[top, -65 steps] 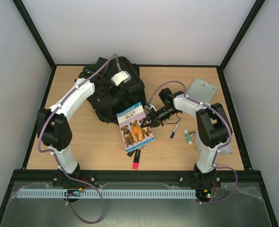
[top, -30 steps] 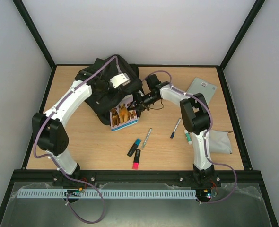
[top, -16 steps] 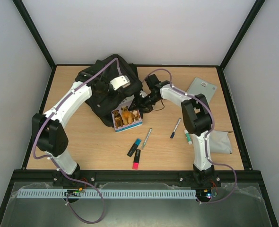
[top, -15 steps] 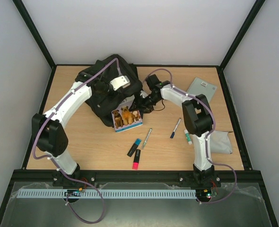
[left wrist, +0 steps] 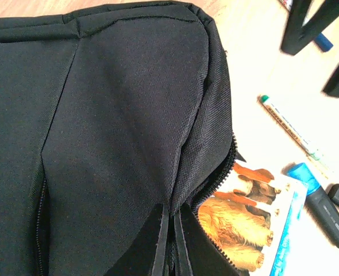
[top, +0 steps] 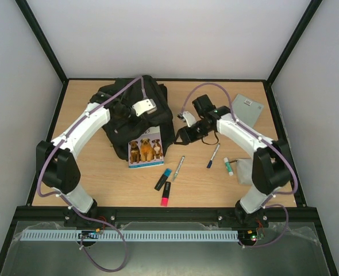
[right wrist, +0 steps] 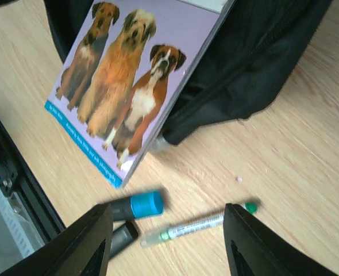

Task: Pack the student bag
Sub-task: Place the book in the student bag.

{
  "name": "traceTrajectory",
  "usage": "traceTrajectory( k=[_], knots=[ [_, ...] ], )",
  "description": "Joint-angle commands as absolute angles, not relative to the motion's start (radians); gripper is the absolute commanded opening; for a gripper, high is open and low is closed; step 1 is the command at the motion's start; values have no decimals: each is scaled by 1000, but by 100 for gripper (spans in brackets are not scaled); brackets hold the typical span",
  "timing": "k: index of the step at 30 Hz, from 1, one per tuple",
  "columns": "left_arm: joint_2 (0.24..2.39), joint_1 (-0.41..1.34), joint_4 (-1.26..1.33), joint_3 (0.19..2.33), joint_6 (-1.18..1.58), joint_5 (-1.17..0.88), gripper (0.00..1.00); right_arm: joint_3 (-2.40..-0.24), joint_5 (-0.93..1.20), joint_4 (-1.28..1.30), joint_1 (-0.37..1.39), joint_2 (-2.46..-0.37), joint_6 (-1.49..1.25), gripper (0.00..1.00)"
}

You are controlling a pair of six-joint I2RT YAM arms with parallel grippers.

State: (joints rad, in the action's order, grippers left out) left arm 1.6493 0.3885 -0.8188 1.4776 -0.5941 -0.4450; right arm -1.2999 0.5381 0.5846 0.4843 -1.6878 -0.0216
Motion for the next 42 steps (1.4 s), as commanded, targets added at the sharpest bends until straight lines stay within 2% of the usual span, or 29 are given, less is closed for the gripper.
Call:
traceTrajectory(
  k=[1,5,9,14,17,23,29,36,42],
  knots=[
    [1596,389,-842,1487,-639,-483,2,-1200,458,603,508,-1533,278,51],
    [1624,373,-885,1515,-648,-520,2,-1108,367,537,577,-1429,559,49],
    [1654,358,-922,1546,-635,-574,3,-1111,278,515,677,-1448,705,50],
    [1663,356,-911,1544,-608,-597,3,-1125,215,456,810,-1524,815,58],
    [1679,357,-916,1566,-580,-577,5,-1145,234,418,842,-1588,823,63],
    [1718,356,-958,1625,-559,-552,3,-1227,171,389,908,-1745,900,67],
    [1696,356,-963,1598,-559,-555,2,-1282,149,375,950,-1811,904,69],
    [1673,356,-972,1583,-581,-552,2,-1299,17,294,953,-1866,848,66],
    [1673,356,-998,1596,-611,-576,2,-1355,-97,217,935,-1918,834,59]
  ],
)
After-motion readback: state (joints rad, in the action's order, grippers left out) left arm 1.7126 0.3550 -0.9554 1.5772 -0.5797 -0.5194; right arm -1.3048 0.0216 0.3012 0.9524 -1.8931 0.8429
